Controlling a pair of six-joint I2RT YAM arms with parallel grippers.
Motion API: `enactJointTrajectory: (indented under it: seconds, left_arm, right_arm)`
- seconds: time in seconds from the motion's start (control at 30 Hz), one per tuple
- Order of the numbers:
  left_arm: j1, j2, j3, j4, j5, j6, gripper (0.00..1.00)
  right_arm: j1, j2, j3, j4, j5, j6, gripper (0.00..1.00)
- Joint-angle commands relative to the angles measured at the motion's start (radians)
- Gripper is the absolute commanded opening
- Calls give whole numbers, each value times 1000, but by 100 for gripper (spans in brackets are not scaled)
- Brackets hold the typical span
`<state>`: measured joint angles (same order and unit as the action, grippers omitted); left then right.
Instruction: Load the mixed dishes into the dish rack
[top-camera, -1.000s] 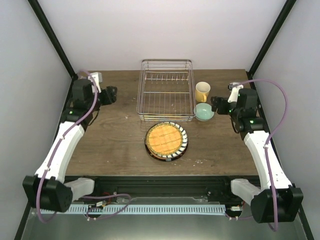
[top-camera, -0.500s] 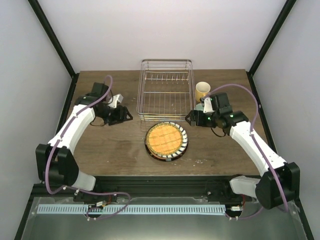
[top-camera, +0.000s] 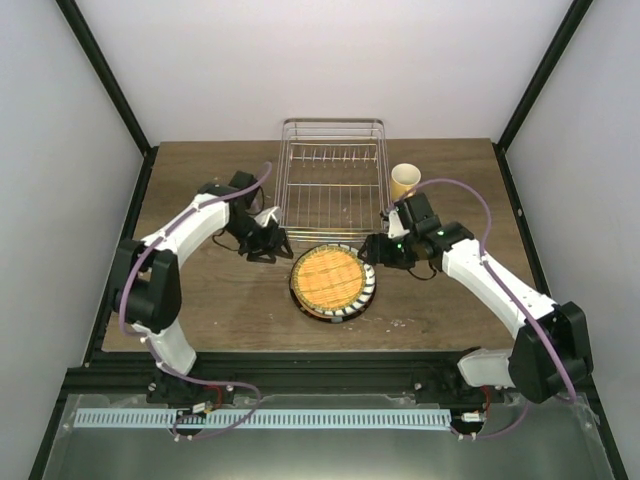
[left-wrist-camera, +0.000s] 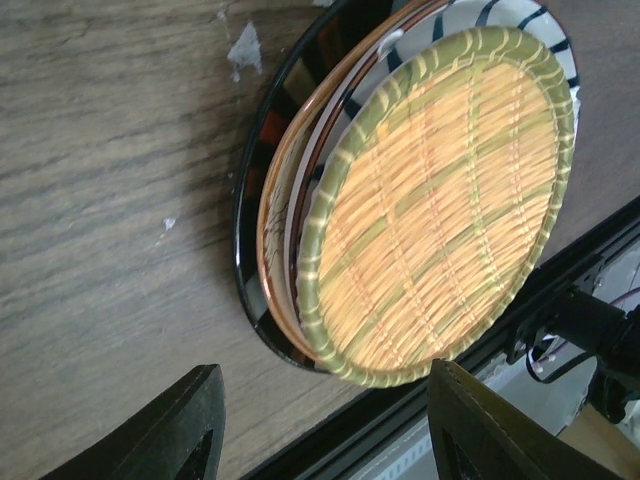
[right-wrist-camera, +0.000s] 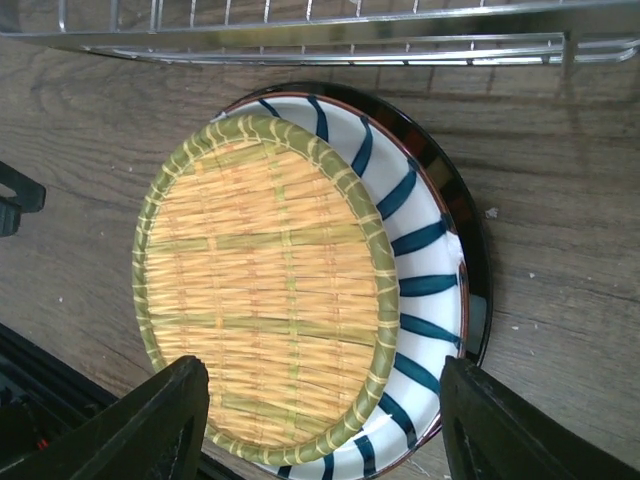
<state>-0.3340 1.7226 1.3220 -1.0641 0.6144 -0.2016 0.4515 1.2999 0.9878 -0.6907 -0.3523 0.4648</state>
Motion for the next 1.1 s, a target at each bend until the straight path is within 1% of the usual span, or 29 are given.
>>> enactJointTrajectory:
  seconds: [0.0, 0.17, 0.3, 0.4, 0.6, 0.8, 0.93, 1.07]
  left_arm:
    - [-24, 36, 72, 23, 9, -14, 57]
    - [-40, 81, 97, 14, 12, -6, 56]
    - [-40, 64, 102, -17, -5, 19, 56]
    - [-40, 45, 89, -19, 7, 16, 56]
    - [-40, 38, 82, -13, 28, 11, 56]
    - [-41, 41, 88, -11, 27, 11, 56]
    - [-40, 42, 93, -12, 22, 14, 56]
    - [-40, 42, 95, -13, 20, 14, 56]
  right_arm:
    - [12, 0, -47, 43, 19, 22, 61]
    - [19, 31, -118, 91, -1, 15, 58]
    - [43, 50, -176, 143, -16, 14, 58]
    - [55, 56, -186, 174, -17, 24, 58]
    - [68, 46, -161, 166, 32, 43, 58]
    - [70, 61, -43, 72, 100, 4, 58]
    - [70, 83, -4, 41, 105, -6, 57]
    - [71, 103, -29, 65, 77, -6, 54]
